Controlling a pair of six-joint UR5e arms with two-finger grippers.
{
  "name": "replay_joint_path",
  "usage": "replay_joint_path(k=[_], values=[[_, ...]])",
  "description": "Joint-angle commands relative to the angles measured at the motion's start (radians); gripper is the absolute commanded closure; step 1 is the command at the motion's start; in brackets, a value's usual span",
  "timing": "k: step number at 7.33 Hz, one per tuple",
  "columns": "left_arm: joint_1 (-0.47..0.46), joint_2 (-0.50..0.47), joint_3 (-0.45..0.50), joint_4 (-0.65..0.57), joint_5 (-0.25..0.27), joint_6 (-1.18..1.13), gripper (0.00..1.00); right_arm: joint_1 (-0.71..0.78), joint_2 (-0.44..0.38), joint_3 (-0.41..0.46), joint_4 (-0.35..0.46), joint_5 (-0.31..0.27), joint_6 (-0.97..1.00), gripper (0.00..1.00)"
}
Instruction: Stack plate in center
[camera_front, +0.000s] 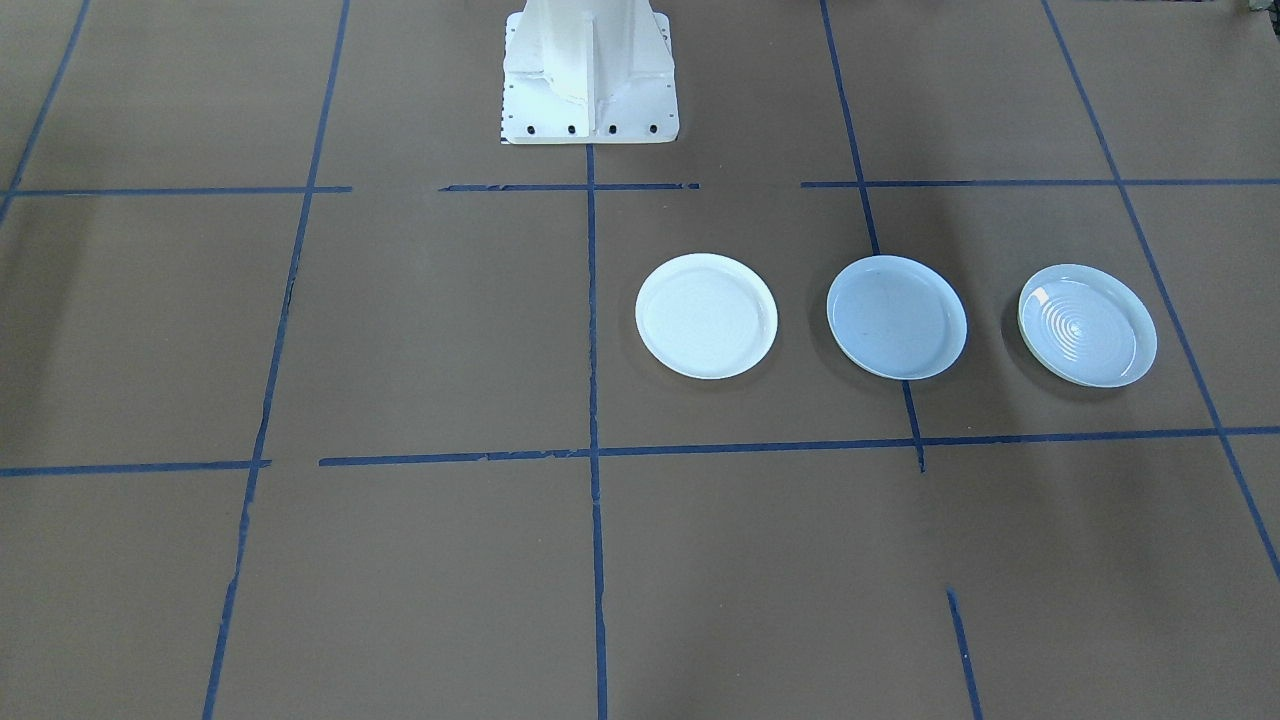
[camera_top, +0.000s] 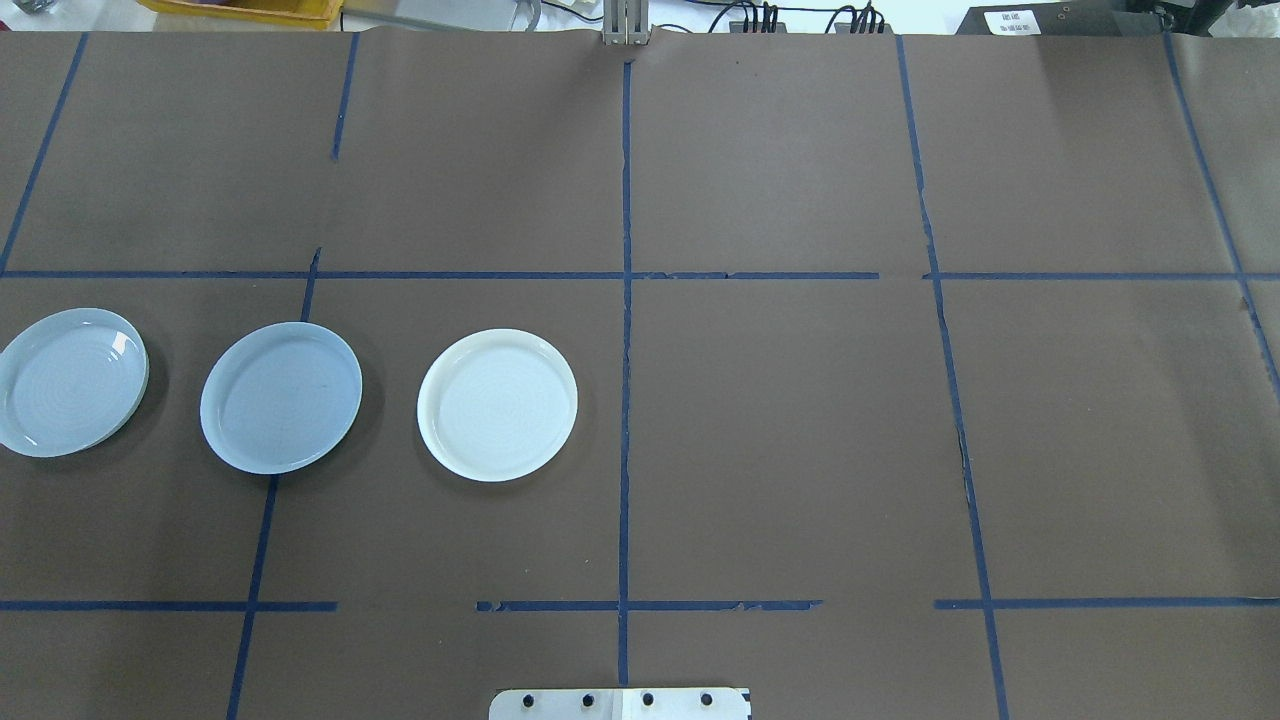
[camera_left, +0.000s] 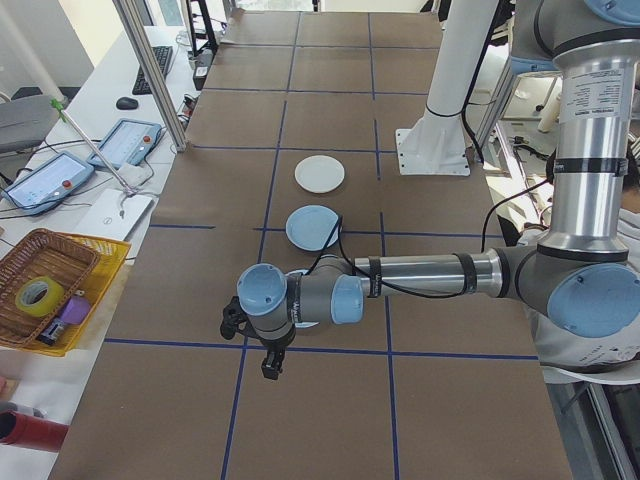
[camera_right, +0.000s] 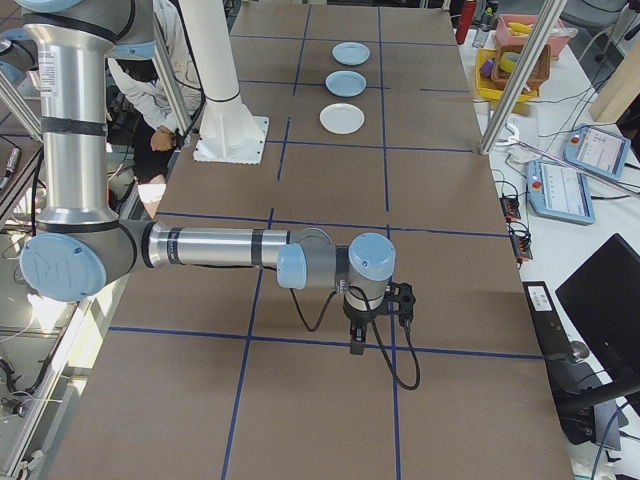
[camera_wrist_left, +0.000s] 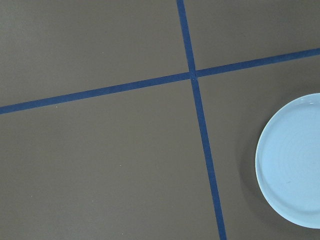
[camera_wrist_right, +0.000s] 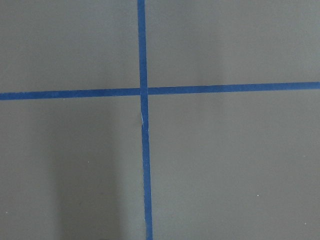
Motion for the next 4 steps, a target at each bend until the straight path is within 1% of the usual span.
replay_joint_path(k=[1, 3, 4], values=[[0.0, 0.004, 0.006, 0.004, 0.001, -0.001, 0.0, 0.0, 0.0, 0.0, 0.0, 0.0, 0.0, 0.0], [0.0, 0.004, 0.009, -0.004, -0.003, 0.002, 0.0, 0.0, 0.0, 0.0, 0.0, 0.0, 0.0, 0.0], [0.003, 0.0, 0.007, -0.031, -0.002, 0.004, 0.0, 0.0, 0.0, 0.0, 0.0, -0.002, 0.0, 0.0]])
